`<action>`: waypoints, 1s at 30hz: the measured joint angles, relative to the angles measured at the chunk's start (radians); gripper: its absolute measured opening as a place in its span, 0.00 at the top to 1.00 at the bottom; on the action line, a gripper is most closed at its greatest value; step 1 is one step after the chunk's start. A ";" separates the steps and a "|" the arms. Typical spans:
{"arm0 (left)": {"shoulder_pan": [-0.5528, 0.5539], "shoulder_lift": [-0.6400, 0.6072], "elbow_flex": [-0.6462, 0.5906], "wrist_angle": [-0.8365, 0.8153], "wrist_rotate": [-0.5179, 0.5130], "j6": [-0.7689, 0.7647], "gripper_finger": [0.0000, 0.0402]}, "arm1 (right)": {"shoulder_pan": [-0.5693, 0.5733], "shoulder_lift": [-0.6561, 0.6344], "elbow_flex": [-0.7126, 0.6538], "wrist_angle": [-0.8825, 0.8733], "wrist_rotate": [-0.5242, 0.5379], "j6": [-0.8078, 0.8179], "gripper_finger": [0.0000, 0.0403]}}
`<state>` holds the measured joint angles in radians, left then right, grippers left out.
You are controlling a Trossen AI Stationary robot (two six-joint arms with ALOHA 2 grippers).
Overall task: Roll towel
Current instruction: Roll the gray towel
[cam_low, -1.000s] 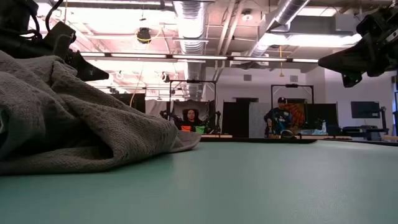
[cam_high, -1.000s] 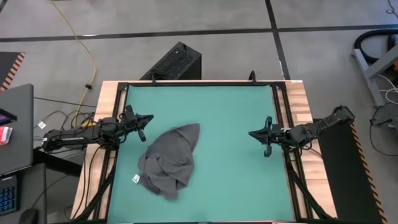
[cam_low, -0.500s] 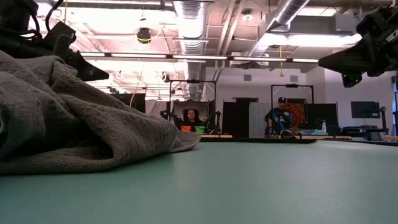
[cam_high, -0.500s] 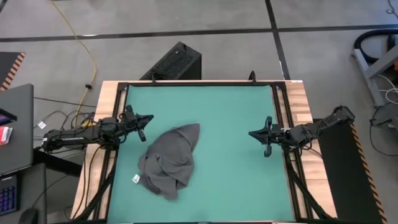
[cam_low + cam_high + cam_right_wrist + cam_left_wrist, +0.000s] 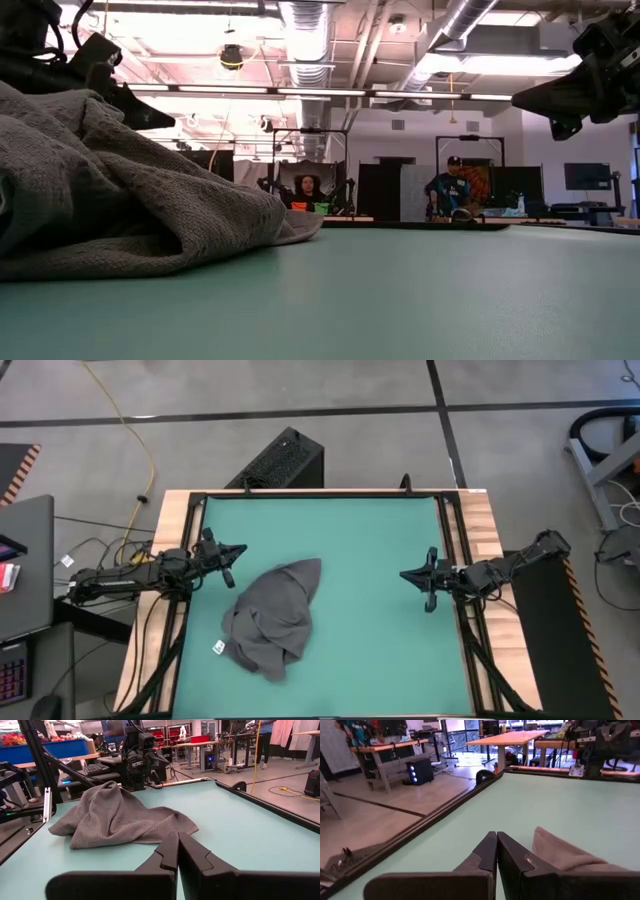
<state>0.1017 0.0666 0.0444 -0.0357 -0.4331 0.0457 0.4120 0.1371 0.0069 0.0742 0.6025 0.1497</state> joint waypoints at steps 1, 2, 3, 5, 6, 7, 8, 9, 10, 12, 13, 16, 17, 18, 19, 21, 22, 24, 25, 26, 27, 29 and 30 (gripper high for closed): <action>0.000 0.000 0.000 0.000 0.000 0.000 1.00 | -0.001 0.000 0.000 0.000 0.000 0.000 0.92; 0.000 0.000 0.000 0.000 0.000 -0.001 1.00 | -0.001 0.000 0.000 0.000 0.000 0.000 0.92; 0.000 0.000 0.000 0.000 0.000 -0.004 1.00 | -0.001 0.000 0.000 0.000 0.000 0.000 0.92; 0.000 0.000 0.000 0.000 0.000 -0.008 1.00 | -0.003 0.000 0.000 0.000 0.000 0.000 0.92; 0.000 0.000 0.000 0.000 0.000 -0.006 1.00 | -0.003 0.000 0.000 0.001 0.000 0.006 0.92; 0.000 0.000 0.000 0.000 0.000 -0.004 1.00 | -0.003 0.000 0.000 0.007 0.000 0.007 0.92; 0.000 0.000 0.000 0.000 0.002 -0.010 1.00 | -0.003 0.000 0.000 0.015 0.000 0.008 0.92; 0.000 0.000 0.000 0.000 0.003 -0.020 1.00 | -0.003 0.000 0.000 0.022 0.000 0.017 0.92; 0.000 0.000 0.000 0.000 0.003 -0.034 1.00 | -0.003 0.000 0.000 0.035 0.000 0.038 0.92; 0.000 0.000 0.000 0.000 0.003 -0.072 1.00 | -0.004 0.000 0.000 0.068 0.000 0.065 0.92; 0.000 0.000 0.000 0.000 0.003 -0.092 1.00 | -0.007 0.000 0.000 0.086 0.000 0.067 0.92; 0.000 0.000 0.000 0.000 0.002 -0.119 1.00 | -0.017 0.000 0.000 0.117 0.000 0.068 0.92; 0.000 0.000 0.000 0.000 -0.001 -0.136 1.00 | -0.020 0.000 0.000 0.119 0.000 0.064 0.92; 0.000 0.000 0.000 0.000 -0.002 -0.163 1.00 | -0.025 0.000 0.000 0.123 0.000 0.047 0.92; 0.000 0.000 0.000 0.000 -0.004 -0.184 1.00 | -0.030 0.000 0.000 0.132 0.000 0.029 0.92; 0.000 0.005 0.000 0.000 -0.009 -0.187 1.00 | -0.036 0.000 0.000 0.147 0.000 0.022 0.92; 0.000 0.005 0.000 0.000 -0.015 -0.180 1.00 | -0.035 0.000 0.000 0.147 0.000 0.030 0.92; 0.000 0.005 -0.001 0.009 -0.025 -0.179 1.00 | -0.035 0.000 0.000 0.165 -0.004 0.053 0.92; 0.000 0.005 -0.002 0.020 -0.026 -0.188 1.00 | -0.035 0.000 0.000 0.187 -0.016 0.065 0.92; 0.000 0.005 -0.002 0.041 -0.023 -0.206 1.00 | -0.034 0.000 0.001 0.213 -0.036 0.066 0.92; 0.000 0.005 -0.002 0.068 -0.010 -0.227 1.00 | -0.034 0.000 0.003 0.234 -0.061 0.059 0.92; 0.000 0.005 -0.002 0.131 0.039 -0.243 1.00 | -0.033 0.001 0.020 0.228 -0.081 0.034 0.92; 0.000 0.005 -0.002 0.156 0.073 -0.250 1.00 | -0.033 0.001 0.032 0.232 -0.082 0.019 0.92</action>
<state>0.1020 0.0715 0.0425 0.1206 -0.3597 -0.2044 0.3790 0.1385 0.0392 0.3062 0.5203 0.1687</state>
